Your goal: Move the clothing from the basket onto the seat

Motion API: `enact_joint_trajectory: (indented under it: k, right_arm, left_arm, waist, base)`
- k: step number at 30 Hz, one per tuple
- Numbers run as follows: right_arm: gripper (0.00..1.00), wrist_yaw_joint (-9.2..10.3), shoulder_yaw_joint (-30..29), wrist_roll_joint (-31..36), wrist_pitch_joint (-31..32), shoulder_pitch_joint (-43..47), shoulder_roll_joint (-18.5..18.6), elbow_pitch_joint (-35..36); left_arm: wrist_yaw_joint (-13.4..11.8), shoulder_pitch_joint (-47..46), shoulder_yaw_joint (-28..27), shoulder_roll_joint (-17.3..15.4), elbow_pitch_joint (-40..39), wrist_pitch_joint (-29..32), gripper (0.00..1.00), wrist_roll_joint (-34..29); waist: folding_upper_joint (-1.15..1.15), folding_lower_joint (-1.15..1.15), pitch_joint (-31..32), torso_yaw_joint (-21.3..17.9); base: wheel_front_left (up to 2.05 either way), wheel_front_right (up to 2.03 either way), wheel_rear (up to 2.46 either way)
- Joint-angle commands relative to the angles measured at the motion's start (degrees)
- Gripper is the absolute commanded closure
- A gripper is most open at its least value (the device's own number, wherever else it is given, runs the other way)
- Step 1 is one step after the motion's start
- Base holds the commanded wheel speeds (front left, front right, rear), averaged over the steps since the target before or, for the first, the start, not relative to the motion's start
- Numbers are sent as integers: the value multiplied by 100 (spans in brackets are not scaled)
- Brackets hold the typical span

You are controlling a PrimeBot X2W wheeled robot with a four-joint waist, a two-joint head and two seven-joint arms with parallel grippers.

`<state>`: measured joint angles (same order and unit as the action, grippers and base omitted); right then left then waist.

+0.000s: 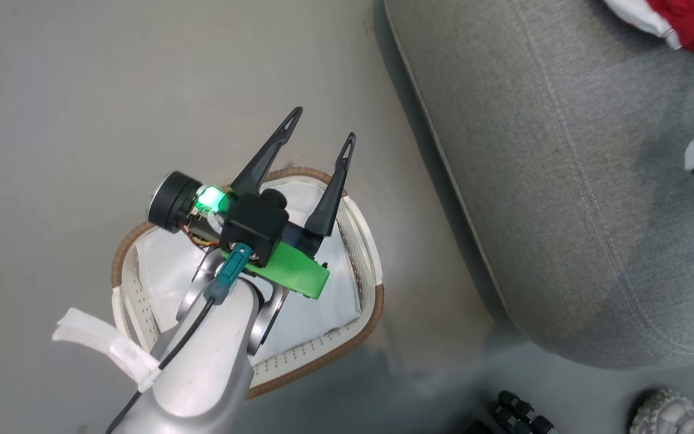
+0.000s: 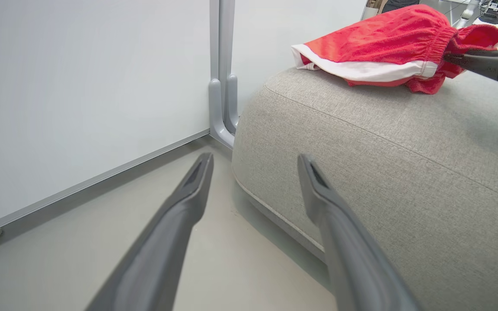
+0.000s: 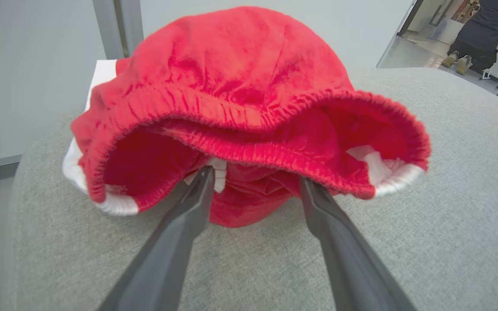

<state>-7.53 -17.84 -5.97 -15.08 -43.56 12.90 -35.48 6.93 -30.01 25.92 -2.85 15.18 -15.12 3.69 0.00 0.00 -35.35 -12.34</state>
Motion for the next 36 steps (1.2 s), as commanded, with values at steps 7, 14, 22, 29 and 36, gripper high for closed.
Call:
enact_joint_trajectory:
  k: [7,14,22,29,36]
  right_arm:
    - [0,8,423,-269,-12,699,-165,415]
    - [0,8,809,-513,-12,1255,-313,868]
    - [0,8,1171,-464,-12,1742,-611,1154]
    - [0,8,1473,-348,-12,2175,-808,1281]
    - [0,8,1536,-388,-12,2547,-916,1365]
  left_arm:
    - [-101,422,-302,-15,-31,-4,0,133]
    - [-239,741,-588,-15,-62,-4,0,267]
    - [-347,1184,-1160,-15,-1,-4,0,385]
    - [-408,1641,-1610,-13,128,-4,0,487]
    - [-463,2063,-1930,-13,239,-4,0,503]
  waist:
    - [0,0,862,127]
    - [0,0,1394,450]
    - [0,0,1904,771]
    - [0,0,2297,996]
    - [0,0,2608,1175]
  base:
    - [0,0,0]
    - [0,0,0]
    - [0,0,0]
    - [0,0,0]
    - [0,0,0]
